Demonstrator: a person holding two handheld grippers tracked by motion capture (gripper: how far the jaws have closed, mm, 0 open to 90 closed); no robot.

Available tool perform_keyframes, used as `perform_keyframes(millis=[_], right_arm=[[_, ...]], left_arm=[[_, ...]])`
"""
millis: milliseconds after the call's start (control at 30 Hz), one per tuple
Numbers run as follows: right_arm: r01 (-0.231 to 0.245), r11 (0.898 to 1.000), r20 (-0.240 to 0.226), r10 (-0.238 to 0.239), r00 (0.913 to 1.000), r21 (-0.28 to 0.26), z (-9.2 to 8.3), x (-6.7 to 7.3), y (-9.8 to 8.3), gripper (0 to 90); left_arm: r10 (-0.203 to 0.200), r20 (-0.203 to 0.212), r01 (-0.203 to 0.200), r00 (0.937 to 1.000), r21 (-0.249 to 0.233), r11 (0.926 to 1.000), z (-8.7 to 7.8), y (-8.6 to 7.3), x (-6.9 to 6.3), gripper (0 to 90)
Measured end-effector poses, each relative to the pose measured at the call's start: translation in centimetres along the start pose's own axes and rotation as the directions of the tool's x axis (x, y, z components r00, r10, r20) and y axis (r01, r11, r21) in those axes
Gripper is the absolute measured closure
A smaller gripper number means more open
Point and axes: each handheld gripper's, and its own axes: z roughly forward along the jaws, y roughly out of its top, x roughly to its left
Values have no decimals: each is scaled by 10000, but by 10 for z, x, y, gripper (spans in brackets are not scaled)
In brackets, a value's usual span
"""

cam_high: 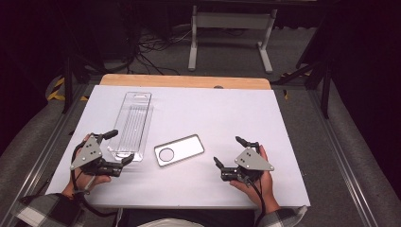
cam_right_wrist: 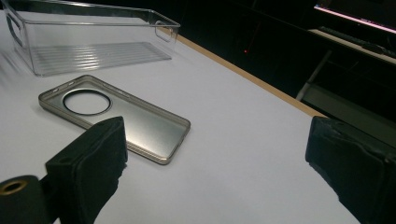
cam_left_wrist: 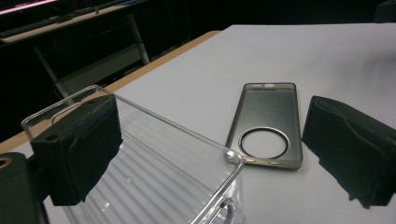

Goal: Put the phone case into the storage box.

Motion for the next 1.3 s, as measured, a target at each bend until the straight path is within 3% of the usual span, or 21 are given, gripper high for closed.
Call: perform_keyframes(millis=[333, 533, 733, 967, 1100, 1300], right_arm=[[-2, 10000, 22, 2, 10000, -14, 4, -1, 4, 62], [-282, 9996, -160, 283, 9995, 72, 11, -6, 13, 84], [-554, 9971, -281, 569, 9980, 520, 33, -15, 24, 151], [-717, 9951, -920, 778, 9927, 677, 64, -26, 40, 178], [-823, 9930, -1052, 911, 9903, 846, 81, -28, 50, 295], [-868, 9891, -1278, 1019, 9865, 1190, 111, -28, 58, 639]], left_arm=[[143, 104, -142, 9998, -86, 9999, -5, -2, -1, 34], [69, 62, -68, 10000, -168, 9998, -7, -1, 0, 32], [88, 35, -86, 10000, -351, 9993, -11, 3, -1, 32], [249, 38, -248, 9997, -200, 9995, -12, 3, -2, 32], [290, 57, -289, 9996, -120, 9995, -10, 2, -2, 33], [308, 102, -307, 9995, -48, 9995, -9, 1, -4, 36]])
